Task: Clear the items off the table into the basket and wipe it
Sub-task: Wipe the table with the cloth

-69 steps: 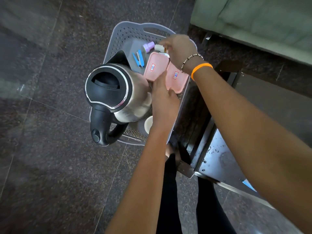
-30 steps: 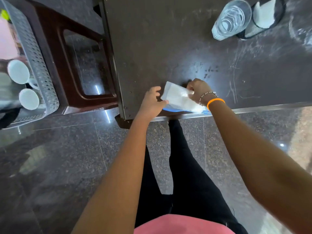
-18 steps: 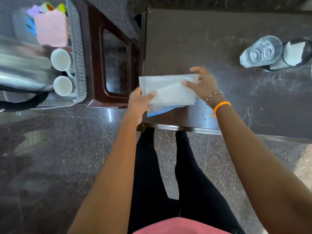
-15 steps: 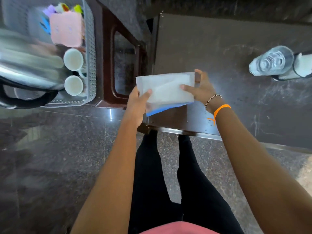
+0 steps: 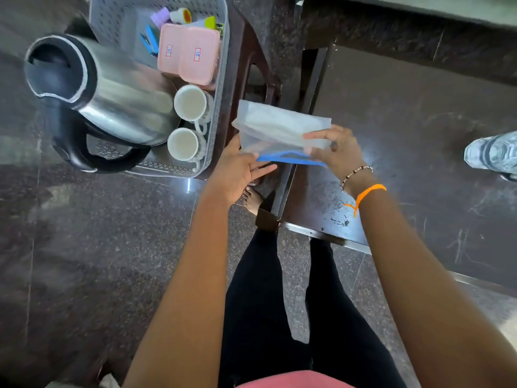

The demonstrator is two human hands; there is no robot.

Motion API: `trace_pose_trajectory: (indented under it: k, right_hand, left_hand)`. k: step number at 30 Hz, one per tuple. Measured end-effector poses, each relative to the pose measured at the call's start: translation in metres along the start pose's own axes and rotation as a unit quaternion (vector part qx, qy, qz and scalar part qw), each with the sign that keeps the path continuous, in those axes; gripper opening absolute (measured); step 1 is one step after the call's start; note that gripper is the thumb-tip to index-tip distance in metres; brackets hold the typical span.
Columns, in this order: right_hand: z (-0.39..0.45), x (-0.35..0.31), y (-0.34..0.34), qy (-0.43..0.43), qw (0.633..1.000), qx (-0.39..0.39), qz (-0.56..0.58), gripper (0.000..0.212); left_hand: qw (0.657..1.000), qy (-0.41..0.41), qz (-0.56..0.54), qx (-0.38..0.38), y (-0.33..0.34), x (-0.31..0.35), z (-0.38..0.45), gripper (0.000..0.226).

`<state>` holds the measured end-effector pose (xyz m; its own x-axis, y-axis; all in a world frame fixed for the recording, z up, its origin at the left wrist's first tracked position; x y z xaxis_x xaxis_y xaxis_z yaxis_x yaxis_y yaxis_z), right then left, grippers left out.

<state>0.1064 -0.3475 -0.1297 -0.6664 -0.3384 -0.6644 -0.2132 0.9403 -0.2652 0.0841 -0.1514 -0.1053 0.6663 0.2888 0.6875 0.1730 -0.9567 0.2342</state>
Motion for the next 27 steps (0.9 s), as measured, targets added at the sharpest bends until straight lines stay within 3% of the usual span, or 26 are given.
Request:
trace_pose_trajectory:
  k: [3,6,8,10,13,17,19,21,24,27]
  right_hand:
    - [0.000,0.001,-0.002,0.046,0.994,0.019,0.100,0.011]
    - [-0.001,0.006,-0.013,0.057,0.989,-0.016,0.138,0.016]
    - [-0.001,0.009,-0.018,0.020,0.997,-0.025,0.073,0.014]
    - [-0.003,0.010,-0.020,-0.034,0.999,-0.018,-0.019,0.014]
    - [-0.006,0.012,-0.021,-0.060,0.996,-0.012,-0.066,0.019]
    - [-0.008,0.006,-0.016,-0.035,0.999,0.016,0.014,0.047]
    - [-0.006,0.003,-0.009,0.043,0.992,0.049,0.105,0.069]
    - [-0.007,-0.001,0.004,0.093,0.986,0.021,0.134,0.080]
    - [-0.007,-0.008,0.018,0.033,0.987,-0.016,0.157,0.073]
    - [-0.005,-0.026,0.021,-0.024,0.978,0.023,0.204,0.046]
  left_hand:
    - [0.999,0.008,0.002,0.034,0.000,0.002,0.003,0.064]
    - [0.998,0.028,-0.030,0.058,-0.008,0.001,0.003,0.080]
    - [0.998,0.028,-0.036,0.053,-0.011,0.000,0.003,0.071]
    - [0.998,0.018,-0.027,0.056,-0.010,0.000,0.002,0.047]
    - [0.997,0.011,0.007,0.076,-0.003,-0.002,0.004,0.046]
    - [0.988,0.028,0.071,0.133,-0.003,-0.004,0.009,0.064]
    - [0.987,0.033,0.058,0.146,-0.002,-0.004,0.010,0.057]
    - [0.986,0.039,0.036,0.158,0.000,-0.001,0.010,0.040]
    - [0.977,0.053,-0.001,0.207,-0.001,0.007,0.007,0.019]
    - [0.966,0.095,-0.026,0.238,-0.003,0.022,0.005,0.016]
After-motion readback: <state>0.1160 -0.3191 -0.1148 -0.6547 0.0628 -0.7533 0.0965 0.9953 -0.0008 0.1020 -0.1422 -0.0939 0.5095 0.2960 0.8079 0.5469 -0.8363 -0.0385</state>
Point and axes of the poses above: each hand's wrist, its own z-axis towards the middle knuckle, its own y-axis out of the palm, x = y × z, the point moved 2 cm from there along z, towards the middle knuckle, and after that the axes turned 8 degrees about y, right-handed, at the moved point
